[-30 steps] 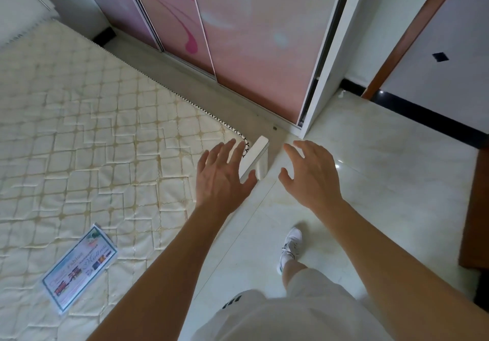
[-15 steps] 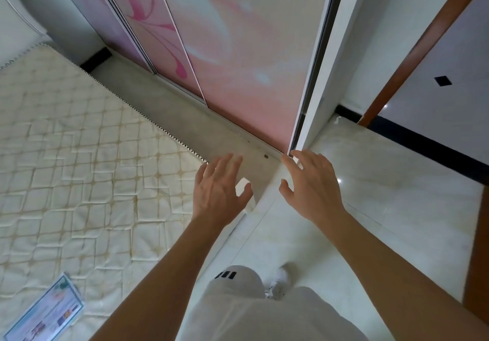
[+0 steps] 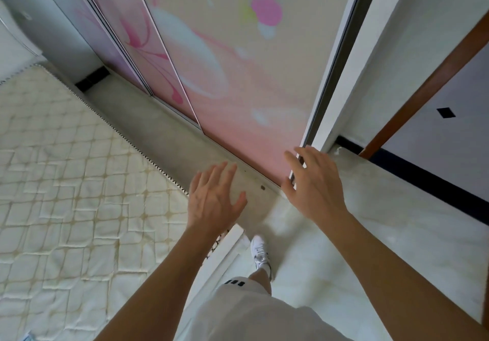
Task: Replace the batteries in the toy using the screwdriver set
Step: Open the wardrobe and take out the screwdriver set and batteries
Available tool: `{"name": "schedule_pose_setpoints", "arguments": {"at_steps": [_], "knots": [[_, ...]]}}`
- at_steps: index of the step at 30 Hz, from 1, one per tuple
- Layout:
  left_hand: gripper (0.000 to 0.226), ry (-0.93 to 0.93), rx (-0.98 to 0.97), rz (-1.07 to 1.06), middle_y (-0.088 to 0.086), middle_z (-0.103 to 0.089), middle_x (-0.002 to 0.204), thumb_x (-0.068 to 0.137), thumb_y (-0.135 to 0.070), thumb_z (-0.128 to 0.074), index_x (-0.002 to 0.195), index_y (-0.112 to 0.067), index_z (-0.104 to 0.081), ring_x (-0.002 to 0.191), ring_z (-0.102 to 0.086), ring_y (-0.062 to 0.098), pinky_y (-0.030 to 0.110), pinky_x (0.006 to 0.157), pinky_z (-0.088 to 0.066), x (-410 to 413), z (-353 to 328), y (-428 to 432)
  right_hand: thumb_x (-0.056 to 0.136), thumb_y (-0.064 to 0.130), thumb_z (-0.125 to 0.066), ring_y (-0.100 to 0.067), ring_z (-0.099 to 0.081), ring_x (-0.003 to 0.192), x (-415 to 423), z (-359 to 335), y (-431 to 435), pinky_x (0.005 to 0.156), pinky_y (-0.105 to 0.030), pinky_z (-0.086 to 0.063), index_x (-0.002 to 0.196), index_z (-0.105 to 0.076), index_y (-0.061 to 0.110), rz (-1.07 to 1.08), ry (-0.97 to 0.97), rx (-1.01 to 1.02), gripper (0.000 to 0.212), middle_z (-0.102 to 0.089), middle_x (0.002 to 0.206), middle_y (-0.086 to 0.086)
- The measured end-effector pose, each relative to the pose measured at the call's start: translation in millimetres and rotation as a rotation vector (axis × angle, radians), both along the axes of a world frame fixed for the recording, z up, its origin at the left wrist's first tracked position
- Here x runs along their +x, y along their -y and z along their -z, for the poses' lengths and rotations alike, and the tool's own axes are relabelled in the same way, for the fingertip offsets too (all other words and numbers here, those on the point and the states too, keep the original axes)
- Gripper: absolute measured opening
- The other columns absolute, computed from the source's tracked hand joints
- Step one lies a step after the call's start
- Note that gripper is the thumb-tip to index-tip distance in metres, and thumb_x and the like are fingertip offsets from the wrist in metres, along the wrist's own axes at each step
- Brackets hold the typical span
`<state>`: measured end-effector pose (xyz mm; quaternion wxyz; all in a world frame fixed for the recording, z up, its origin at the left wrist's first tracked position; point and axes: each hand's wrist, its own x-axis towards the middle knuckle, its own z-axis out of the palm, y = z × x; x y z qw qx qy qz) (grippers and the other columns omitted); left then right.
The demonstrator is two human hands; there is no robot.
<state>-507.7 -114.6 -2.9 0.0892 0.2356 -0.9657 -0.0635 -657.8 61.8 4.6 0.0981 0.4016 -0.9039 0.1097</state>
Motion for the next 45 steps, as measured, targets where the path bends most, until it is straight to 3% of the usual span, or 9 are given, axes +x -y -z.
{"name": "schedule_pose_setpoints", "arguments": {"at_steps": [8,14,18,22,26,32,34,38,45], "knots": [[0.064,-0.128,-0.028,0.078,0.005,-0.052,0.147,0.089,-0.052,-0.051,0.145,-0.021,-0.047,0.133,-0.051,0.029,0.053,0.11,-0.037,-121,-23,77,0.087,0.018,-0.058,-0.035,-0.049,0.134,-103,-51,70,0.112,-0.052,-0.039,0.133,-0.06,0.009,-0.045,-0.235,-0.101,0.047,-0.057,0.137,-0.017],[0.064,-0.317,-0.106,0.203,0.009,-0.037,0.159,0.088,-0.044,-0.059,0.146,-0.019,-0.049,0.144,-0.039,0.032,0.056,0.114,-0.033,-197,-71,101,0.089,0.024,-0.062,-0.034,-0.041,0.143,-149,-109,88,0.118,-0.057,-0.027,0.135,-0.061,0.012,-0.094,-0.442,-0.131,0.047,-0.054,0.145,-0.015],[0.069,-0.385,-0.175,0.191,0.01,-0.029,0.163,0.086,-0.042,-0.061,0.15,-0.02,-0.045,0.149,-0.031,0.031,0.057,0.116,-0.03,-234,-112,117,0.093,0.026,-0.055,-0.036,-0.035,0.145,-177,-160,102,0.121,-0.057,-0.021,0.143,-0.053,0.012,-0.12,-0.557,-0.185,0.051,-0.047,0.151,-0.014],[0.083,-0.404,-0.258,0.232,0.011,-0.016,0.166,0.085,-0.045,-0.063,0.157,-0.024,-0.028,0.153,-0.02,0.03,0.057,0.119,-0.024,-264,-155,131,0.097,0.028,-0.048,-0.037,-0.023,0.15,-203,-193,114,0.121,-0.058,-0.015,0.152,-0.04,0.013,-0.125,-0.634,-0.125,0.057,-0.033,0.16,-0.013],[0.1,-0.457,-0.366,0.268,0.012,-0.015,0.166,0.077,-0.058,-0.073,0.157,-0.027,-0.024,0.153,-0.018,0.029,0.053,0.121,-0.022,-295,-181,146,0.1,0.029,-0.042,-0.037,-0.021,0.151,-221,-207,123,0.12,-0.061,-0.015,0.154,-0.036,0.014,-0.115,-0.683,-0.087,0.056,-0.029,0.162,-0.012],[0.131,-0.525,-0.476,0.342,0.014,-0.005,0.165,0.059,-0.076,-0.077,0.158,-0.029,-0.006,0.154,-0.01,0.034,0.057,0.12,-0.024,-347,-184,161,0.106,0.041,-0.032,-0.035,-0.015,0.152,-233,-217,133,0.124,-0.052,-0.007,0.157,-0.024,0.012,0.026,-0.767,0.029,0.06,-0.021,0.165,-0.013],[0.13,-0.587,-0.48,0.361,0.014,-0.004,0.165,0.06,-0.08,-0.073,0.159,-0.031,-0.004,0.154,-0.009,0.032,0.061,0.116,-0.027,-358,-177,167,0.106,0.045,-0.029,-0.034,-0.013,0.153,-235,-215,136,0.124,-0.051,-0.004,0.158,-0.017,0.01,0.082,-0.807,0.102,0.065,-0.016,0.166,-0.013],[0.12,-0.689,-0.459,0.43,0.014,-0.011,0.162,0.069,-0.086,-0.059,0.159,-0.033,-0.001,0.155,-0.002,0.026,0.067,0.112,-0.028,-371,-171,182,0.102,0.039,-0.043,-0.03,-0.015,0.152,-237,-213,144,0.122,-0.052,-0.005,0.159,-0.016,0.009,0.167,-0.891,0.156,0.069,-0.015,0.167,-0.009],[0.122,-0.719,-0.438,0.45,0.006,-0.001,0.167,0.066,-0.085,-0.063,0.159,-0.035,-0.004,0.156,-0.003,0.023,0.066,0.113,-0.028,-375,-169,204,0.107,0.034,-0.025,-0.028,-0.015,0.152,-241,-212,167,0.121,-0.051,-0.008,0.158,-0.016,0.008,0.156,-0.923,0.134,0.058,-0.015,0.167,-0.009]]}}
